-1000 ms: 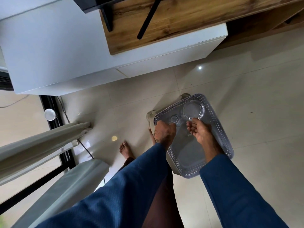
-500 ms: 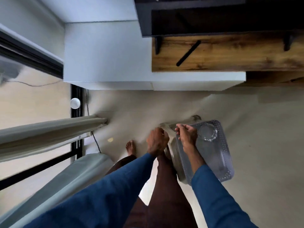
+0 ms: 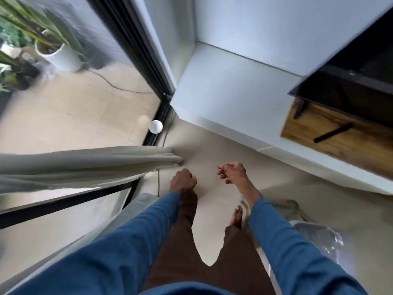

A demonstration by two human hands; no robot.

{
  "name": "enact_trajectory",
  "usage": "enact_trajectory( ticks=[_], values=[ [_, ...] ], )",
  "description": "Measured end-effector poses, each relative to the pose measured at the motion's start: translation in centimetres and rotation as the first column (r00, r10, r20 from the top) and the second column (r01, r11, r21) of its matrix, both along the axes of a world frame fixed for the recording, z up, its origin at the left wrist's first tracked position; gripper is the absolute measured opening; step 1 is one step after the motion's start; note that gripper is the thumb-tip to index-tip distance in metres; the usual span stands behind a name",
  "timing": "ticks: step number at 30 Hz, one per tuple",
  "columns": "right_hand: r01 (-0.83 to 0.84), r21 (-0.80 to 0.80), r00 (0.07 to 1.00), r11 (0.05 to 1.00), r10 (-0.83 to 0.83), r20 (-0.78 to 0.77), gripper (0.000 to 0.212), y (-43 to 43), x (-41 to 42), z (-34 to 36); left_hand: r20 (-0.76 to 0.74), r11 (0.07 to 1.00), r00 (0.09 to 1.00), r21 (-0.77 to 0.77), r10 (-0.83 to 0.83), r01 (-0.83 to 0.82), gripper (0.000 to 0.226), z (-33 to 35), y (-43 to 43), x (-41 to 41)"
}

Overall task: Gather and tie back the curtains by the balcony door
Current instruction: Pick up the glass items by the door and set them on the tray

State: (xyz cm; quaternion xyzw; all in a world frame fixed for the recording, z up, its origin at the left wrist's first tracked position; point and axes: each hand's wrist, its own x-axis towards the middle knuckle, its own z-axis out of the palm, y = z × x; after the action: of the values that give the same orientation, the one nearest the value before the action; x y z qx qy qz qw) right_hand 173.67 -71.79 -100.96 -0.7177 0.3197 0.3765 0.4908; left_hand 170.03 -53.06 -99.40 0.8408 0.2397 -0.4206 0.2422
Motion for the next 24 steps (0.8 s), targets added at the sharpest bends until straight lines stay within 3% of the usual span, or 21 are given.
enact_trajectory(
  ticks=[4, 11, 24],
  values=[
    [-0.18, -0.02, 0.984, 0.984, 0.18, 0.014, 0.019, 7.0, 4.4, -1.6, 0.045, 0.998, 0.998, 0.028, 0.049, -0.05, 0.03, -1.4, 6.9, 4.6],
    [-0.318, 0.006, 0.947, 0.948, 0.317, 0.061, 0.019, 16.3, 11.5, -6.4, 0.247, 0.925, 0.904, 0.064, 0.348, -0.373, 0.025, -5.7, 13.6, 11.9],
    [-0.46, 0.046, 0.888, 0.887, 0.46, 0.002, 0.021, 28.4, 16.8, -30.2, 0.268, 0.789, 0.854, 0.332, 0.446, -0.517, 0.023, -25.7, 22.8, 15.1]
  ],
)
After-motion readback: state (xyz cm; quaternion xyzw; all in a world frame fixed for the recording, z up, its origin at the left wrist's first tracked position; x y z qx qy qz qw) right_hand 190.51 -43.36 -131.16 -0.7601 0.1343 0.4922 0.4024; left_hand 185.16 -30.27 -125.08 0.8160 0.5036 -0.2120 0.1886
